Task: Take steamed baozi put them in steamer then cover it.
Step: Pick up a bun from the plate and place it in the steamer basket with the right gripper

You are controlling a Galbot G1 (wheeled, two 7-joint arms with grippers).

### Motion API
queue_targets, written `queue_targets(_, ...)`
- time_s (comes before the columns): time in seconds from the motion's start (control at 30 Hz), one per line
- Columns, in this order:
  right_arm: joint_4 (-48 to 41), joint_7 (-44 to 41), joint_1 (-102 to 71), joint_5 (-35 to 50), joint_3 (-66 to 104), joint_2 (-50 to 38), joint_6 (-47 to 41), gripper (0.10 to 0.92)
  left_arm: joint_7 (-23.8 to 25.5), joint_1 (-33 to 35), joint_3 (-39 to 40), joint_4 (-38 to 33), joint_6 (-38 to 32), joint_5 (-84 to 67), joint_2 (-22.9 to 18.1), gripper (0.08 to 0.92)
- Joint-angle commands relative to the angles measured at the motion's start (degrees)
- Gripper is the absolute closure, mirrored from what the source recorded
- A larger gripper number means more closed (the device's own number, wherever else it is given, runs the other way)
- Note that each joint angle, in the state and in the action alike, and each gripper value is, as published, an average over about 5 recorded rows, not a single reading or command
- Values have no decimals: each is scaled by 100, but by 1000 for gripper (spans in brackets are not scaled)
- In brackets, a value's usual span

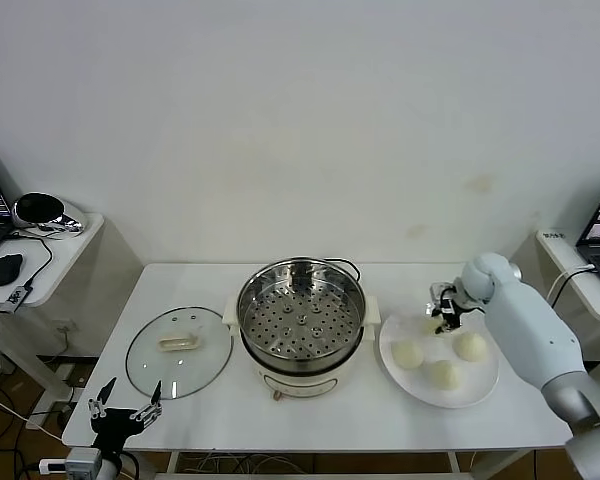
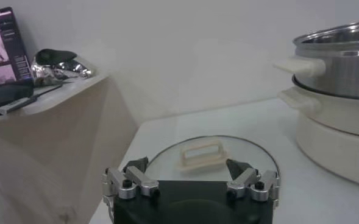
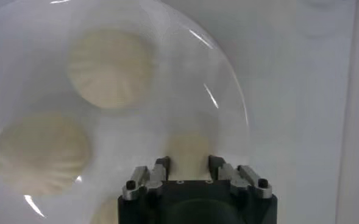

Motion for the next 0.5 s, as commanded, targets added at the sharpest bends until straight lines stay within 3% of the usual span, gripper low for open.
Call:
queue_targets(0.03, 537, -194, 583, 894, -689, -347, -241, 636, -2, -1, 1, -2, -3, 3, 3, 177)
queue_targets(0.27, 1217, -543, 2223, 2377, -2100, -425, -618, 635, -21, -18, -7, -52, -12, 36, -15, 177)
queue_targets(0.5, 750, -862, 3635, 3389, -3337, 468, -447, 635, -33, 105, -144, -277, -38, 90, 38, 177)
